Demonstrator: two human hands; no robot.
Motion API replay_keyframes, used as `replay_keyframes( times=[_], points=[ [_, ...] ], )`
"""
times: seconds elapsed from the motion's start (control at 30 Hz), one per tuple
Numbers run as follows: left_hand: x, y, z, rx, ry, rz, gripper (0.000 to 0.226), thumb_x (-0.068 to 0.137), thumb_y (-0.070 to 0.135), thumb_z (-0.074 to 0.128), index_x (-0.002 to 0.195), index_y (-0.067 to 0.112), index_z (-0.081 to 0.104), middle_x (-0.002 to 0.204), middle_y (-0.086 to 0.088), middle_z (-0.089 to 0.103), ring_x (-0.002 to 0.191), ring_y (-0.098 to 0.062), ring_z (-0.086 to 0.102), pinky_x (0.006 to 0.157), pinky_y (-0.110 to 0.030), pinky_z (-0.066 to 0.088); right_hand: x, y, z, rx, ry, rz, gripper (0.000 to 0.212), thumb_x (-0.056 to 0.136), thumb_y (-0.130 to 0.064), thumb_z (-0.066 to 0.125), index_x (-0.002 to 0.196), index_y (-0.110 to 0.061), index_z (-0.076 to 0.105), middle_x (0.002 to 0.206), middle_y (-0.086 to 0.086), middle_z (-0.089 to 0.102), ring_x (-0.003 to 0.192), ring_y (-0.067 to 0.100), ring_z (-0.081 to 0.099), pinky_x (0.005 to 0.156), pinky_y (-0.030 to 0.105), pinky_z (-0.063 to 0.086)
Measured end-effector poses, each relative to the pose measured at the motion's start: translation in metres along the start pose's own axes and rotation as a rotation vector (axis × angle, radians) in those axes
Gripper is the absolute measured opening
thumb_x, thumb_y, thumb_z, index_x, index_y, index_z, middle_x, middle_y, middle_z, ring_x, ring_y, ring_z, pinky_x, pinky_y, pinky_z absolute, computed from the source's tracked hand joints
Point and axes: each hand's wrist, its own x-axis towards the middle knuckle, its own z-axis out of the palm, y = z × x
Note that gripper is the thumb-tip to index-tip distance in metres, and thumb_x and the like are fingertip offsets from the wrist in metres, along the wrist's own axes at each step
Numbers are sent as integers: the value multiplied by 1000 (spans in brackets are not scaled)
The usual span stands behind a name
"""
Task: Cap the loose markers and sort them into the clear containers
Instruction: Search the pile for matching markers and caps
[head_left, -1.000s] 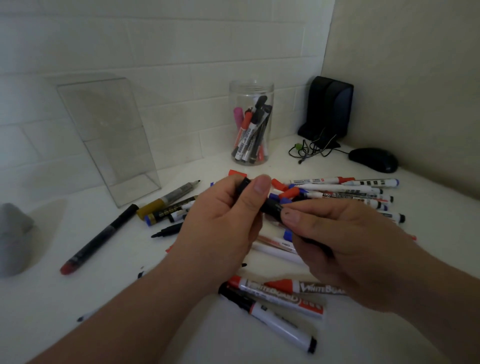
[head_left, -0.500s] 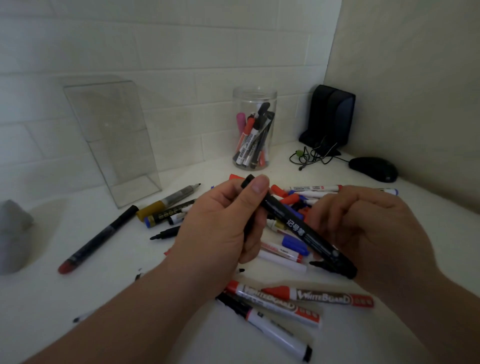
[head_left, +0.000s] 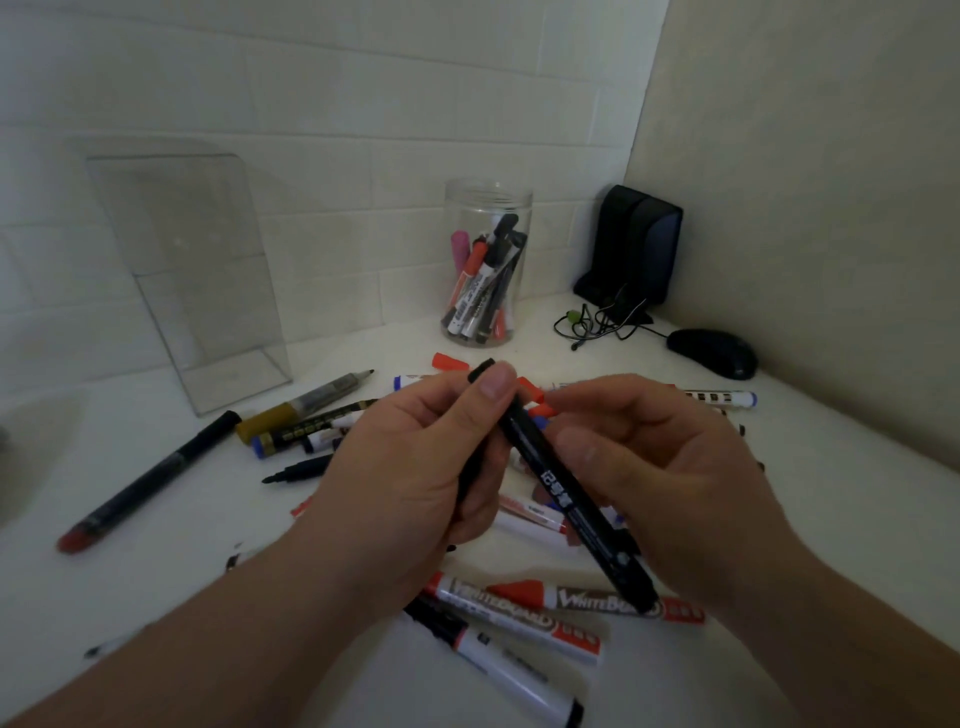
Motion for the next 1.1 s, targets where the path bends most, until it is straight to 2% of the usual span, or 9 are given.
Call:
replay_keyframes(
  times=[0.13,0.27,0.33,0.43,0.53,0.63,0.9,1.03,1.1],
  points=[
    [-1,-1,-1,99,11,3,50,77,42,68,93,-5,63,59,-18,42,41,-19,26,43,-30,19,-3,-1,7,-106,-40,-64,37,73,-15,74,109,-19,67,76,9,73,64,27,72,49,38,59],
    [-1,-2,-1,144,-16,-17,55,88,47,57,78,-7,57,50,-16,37,41,-23,18,41,-25,21,-3,3,5,-155,-27,-65,38,77,-21,70,115,-20,65,75,11,72,60,24,69,52,35,57],
    [0,-4,0,139,-36,-54,56,95,47,50,74,-5,56,52,-18,35,43,-26,16,42,-25,20,-3,3,5,-177,-26,-58,37,78,-25,69,114,-20,65,72,9,72,57,19,68,53,27,55],
    [-1,-5,0,121,-69,-91,49,97,42,49,72,1,57,51,-15,40,40,-20,23,40,-25,23,-2,1,6,-139,-6,-15,29,77,-28,65,105,-25,69,70,10,72,53,12,66,51,19,51],
    [-1,-5,-1,134,-121,-111,35,92,35,55,70,8,63,55,-13,41,41,-18,24,41,-25,22,-2,0,5,-59,-12,64,29,79,-31,60,105,-25,72,67,12,70,48,14,60,46,21,47],
    [-2,-5,-2,158,-144,-90,18,84,27,63,81,13,74,62,-16,37,46,-20,20,43,-25,21,-2,0,3,32,-28,110,28,79,-33,59,102,-29,74,66,14,67,50,26,54,43,29,44],
    [-1,-4,3,166,-133,-101,19,86,28,64,74,14,71,62,-21,40,48,-24,16,46,-29,17,-1,-2,2,171,-58,182,23,80,-21,61,96,-24,78,65,18,64,51,27,54,42,30,44],
    [1,-1,4,107,47,-166,36,89,42,59,68,13,61,57,-9,37,45,-18,21,42,-25,17,0,-3,2,21,-47,148,29,75,-23,66,102,-27,74,77,11,75,67,22,72,61,24,55],
    [4,2,0,0,193,-203,36,99,38,53,77,10,57,58,-5,37,45,-17,22,42,-23,16,-1,-6,5,-65,-19,142,36,73,-28,67,108,-37,69,81,9,77,76,22,74,68,32,57]
  ],
)
